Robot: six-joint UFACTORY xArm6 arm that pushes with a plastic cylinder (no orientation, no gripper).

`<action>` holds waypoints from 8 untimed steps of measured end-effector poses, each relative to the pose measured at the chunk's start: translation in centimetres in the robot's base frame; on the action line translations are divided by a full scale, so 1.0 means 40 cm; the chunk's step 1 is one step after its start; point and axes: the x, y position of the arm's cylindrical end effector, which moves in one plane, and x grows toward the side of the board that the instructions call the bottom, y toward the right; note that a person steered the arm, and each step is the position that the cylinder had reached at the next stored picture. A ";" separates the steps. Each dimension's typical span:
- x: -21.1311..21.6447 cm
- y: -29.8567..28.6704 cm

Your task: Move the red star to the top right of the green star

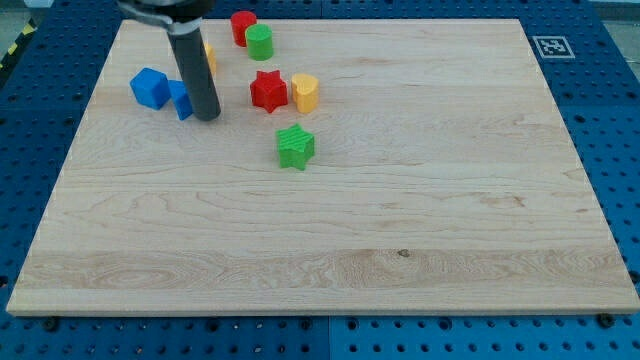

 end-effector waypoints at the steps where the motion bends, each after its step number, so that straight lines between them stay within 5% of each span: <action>1: -0.049 0.021; 3: -0.145 0.035; 5: -0.020 0.156; 8: -0.073 0.093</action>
